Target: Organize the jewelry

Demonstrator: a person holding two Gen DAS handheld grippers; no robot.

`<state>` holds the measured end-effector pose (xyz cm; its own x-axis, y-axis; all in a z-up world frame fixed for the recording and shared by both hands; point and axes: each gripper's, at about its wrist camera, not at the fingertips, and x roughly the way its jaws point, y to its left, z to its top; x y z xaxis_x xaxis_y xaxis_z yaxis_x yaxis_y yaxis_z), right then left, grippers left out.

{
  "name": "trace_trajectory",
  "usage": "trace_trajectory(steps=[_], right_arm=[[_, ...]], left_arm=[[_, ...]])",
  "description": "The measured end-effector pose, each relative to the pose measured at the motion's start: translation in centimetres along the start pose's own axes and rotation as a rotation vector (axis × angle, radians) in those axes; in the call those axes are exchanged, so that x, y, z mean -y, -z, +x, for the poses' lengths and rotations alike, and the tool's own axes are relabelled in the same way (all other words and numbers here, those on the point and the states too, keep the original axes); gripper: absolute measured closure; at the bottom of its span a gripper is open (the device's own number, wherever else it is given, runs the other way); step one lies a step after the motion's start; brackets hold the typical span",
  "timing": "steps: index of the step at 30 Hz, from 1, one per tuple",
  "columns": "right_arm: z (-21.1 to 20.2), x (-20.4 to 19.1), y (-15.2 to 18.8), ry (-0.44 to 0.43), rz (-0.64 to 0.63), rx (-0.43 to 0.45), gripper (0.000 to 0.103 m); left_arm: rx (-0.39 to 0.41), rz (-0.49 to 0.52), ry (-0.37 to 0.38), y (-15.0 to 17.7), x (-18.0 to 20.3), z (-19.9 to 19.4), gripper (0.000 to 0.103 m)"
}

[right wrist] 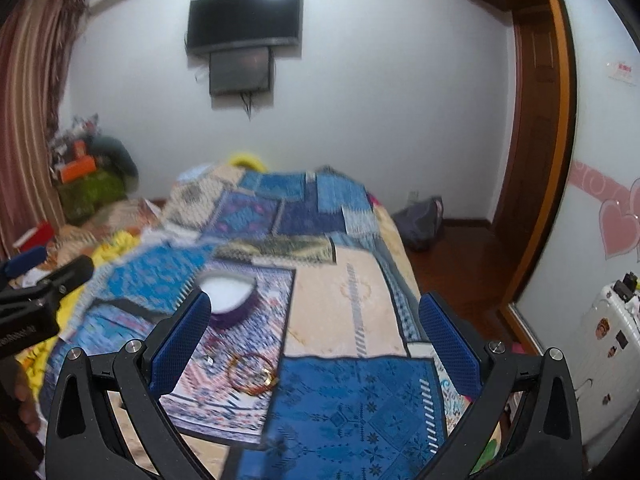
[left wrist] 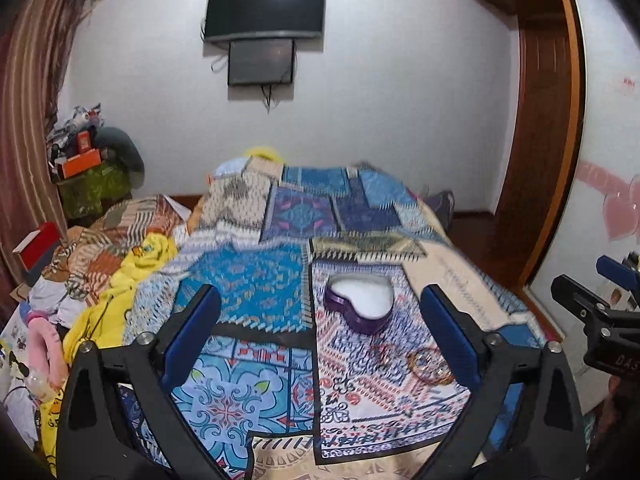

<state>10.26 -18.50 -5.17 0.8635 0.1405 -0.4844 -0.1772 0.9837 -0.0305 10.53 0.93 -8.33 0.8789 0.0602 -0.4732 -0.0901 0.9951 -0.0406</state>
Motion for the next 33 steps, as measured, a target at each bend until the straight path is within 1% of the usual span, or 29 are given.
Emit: trace_trajectory(steps=[3,5,9,12,14,15,17,19,20,22,25,26,27,28,30,32,33], right_arm=[[2.2,0.3,0.9,-0.002,-0.009,-0.070,0.000],[3.2,0.4,1.4,-0.015,-0.007,-0.116,0.000],[5.8,0.8,2.7,-0.054,0.000,-0.211,0.000],[6.9,1.3,3.5,-0.071,-0.003,-0.260,0.001],[7.7,1.3,3.8,-0.092,-0.008,-0.288,0.010],[8.0,1.3,4.0,-0.112,-0.013,-0.309,0.013],[8.6,1.2,4.1,-0.146,-0.013,-0.333,0.024],[9.1,0.9,4.2,-0.184,-0.013,-0.353,0.031],[9.2,0.8,4.2,-0.198,-0.014,-0.359,0.034],[9.6,0.4,4.2,-0.221,-0.023,-0.364,0.042],[10.2,-0.6,4.1,-0.260,-0.050,-0.371,0.050],[10.3,-0.9,4.1,-0.269,-0.062,-0.373,0.055],[10.5,-1.3,4.1,-0.278,-0.075,-0.377,0.058],[10.7,-1.7,4.1,-0.292,-0.089,-0.383,0.063],[11.2,-2.4,4.1,-0.320,-0.113,-0.396,0.067],[11.6,-2.9,4.2,-0.336,-0.131,-0.408,0.073],[11.9,-3.1,4.2,-0.343,-0.140,-0.415,0.075]], left_arm=[[-0.079,0.018,0.017,1.1,0.2,2.6,0.012],[-0.140,0.022,0.042,2.0,0.4,4.4,0.019],[-0.256,0.022,0.098,3.8,0.8,7.4,0.023],[-0.324,0.020,0.138,4.8,1.0,9.1,0.024],[-0.366,0.016,0.168,5.6,1.3,10.1,0.028],[-0.384,0.016,0.181,5.8,1.5,10.5,0.030],[-0.409,0.015,0.202,6.2,1.7,11.1,0.036],[-0.431,0.014,0.231,6.5,2.0,11.6,0.041],[-0.442,0.018,0.243,6.6,2.3,11.9,0.042],[-0.456,0.024,0.265,6.7,2.6,12.3,0.045],[-0.484,0.037,0.295,6.9,3.2,12.9,0.054],[-0.491,0.043,0.299,7.0,3.4,13.1,0.057],[-0.491,0.050,0.297,7.0,3.5,13.1,0.058],[-0.487,0.058,0.296,7.0,3.7,13.2,0.059],[-0.482,0.071,0.297,7.0,3.9,13.3,0.062],[-0.481,0.073,0.305,6.9,4.0,13.4,0.070],[-0.481,0.074,0.311,6.9,4.0,13.5,0.071]])
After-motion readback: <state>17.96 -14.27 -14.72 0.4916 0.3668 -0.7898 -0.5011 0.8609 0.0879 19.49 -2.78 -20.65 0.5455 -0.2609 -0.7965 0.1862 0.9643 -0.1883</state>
